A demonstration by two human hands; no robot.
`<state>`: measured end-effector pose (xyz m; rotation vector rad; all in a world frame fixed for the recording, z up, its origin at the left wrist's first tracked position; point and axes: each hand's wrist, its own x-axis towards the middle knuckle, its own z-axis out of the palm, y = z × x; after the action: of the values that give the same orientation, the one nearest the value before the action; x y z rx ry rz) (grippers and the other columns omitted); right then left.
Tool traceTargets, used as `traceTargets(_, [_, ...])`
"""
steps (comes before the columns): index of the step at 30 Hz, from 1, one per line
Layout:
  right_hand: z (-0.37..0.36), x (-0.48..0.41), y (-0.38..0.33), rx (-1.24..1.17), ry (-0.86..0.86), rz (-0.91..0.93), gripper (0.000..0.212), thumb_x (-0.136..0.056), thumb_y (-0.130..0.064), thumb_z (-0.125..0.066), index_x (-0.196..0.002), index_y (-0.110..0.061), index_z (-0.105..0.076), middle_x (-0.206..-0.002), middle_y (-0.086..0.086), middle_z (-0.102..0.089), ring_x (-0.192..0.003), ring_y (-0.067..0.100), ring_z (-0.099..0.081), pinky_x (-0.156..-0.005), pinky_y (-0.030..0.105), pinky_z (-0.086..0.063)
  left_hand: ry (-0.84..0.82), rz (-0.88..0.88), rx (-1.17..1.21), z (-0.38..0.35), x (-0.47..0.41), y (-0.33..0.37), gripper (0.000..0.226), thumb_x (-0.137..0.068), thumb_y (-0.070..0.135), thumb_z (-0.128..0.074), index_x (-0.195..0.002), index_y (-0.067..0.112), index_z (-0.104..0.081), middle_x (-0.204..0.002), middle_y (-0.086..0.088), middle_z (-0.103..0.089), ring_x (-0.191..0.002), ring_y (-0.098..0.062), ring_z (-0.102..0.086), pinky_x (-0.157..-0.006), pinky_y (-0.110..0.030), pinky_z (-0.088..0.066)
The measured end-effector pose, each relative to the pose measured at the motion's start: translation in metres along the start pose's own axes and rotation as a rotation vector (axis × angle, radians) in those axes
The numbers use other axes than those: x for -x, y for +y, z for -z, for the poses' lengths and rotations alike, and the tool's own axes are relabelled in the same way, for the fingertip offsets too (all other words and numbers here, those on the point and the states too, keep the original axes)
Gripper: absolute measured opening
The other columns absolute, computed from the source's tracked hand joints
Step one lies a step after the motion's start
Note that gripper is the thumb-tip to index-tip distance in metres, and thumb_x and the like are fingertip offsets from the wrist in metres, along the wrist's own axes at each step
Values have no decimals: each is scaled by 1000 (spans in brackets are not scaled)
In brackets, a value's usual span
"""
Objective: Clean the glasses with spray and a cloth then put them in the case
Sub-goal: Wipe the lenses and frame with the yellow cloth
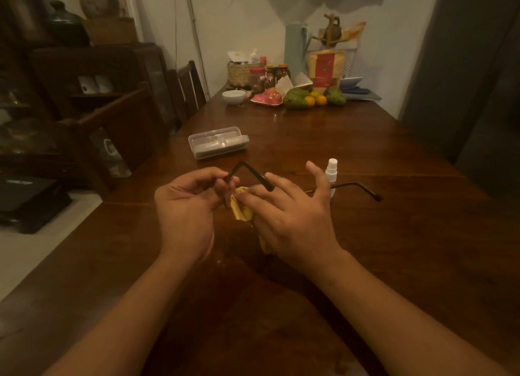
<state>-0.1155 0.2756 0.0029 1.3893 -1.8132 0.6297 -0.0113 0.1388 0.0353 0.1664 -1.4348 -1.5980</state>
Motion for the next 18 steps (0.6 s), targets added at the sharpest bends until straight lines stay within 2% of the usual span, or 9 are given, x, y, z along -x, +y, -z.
traceTargets(5, [-1,-3,-8,-80,-58,45,37,-98,-32,-59,-135,-28,-60,-133,-1,-66,-132,24,-56,-116,64,-16,51,42,-15,-2,1,0,37,-84,-14,-61,-77,17,-78,-77,-9,-77,-78,-21,-75,-68,-27,-60])
traceTargets(8, [4,-3,-7,-145,-106,9,38,-95,-45,-57,-130,-31,-63,-132,-5,-66,-134,23,-54,-116,65,-15,70,76,-6,-1,-1,-1,30,-83,-13,-61,-79,13,-77,-75,-9,-76,-77,-20,-75,-68,-27,-60])
traceTargets(11, [8,-4,-10,-222,-82,-83,39,-94,-57,-54,-120,-33,-69,-124,-10,-69,-133,20,-55,-116,63,-15,57,73,12,0,0,-1,23,-82,-9,-64,-81,10,-77,-76,-9,-76,-77,-20,-75,-65,-24,-59])
traceTargets(14, [8,-6,-18,-250,-29,-173,31,-95,-55,-54,-108,-35,-72,-117,-12,-71,-130,19,-57,-116,61,-16,33,65,-11,-1,2,-1,18,-81,0,-67,-81,14,-78,-79,-10,-77,-79,-21,-75,-64,-24,-58])
traceTargets(18, [6,-6,-17,-215,-11,-183,20,-93,-49,-64,-105,-36,-73,-113,-12,-72,-129,23,-58,-115,62,-19,15,43,-13,3,0,-2,30,-84,-6,-64,-79,20,-79,-81,-9,-77,-83,-23,-75,-68,-28,-60])
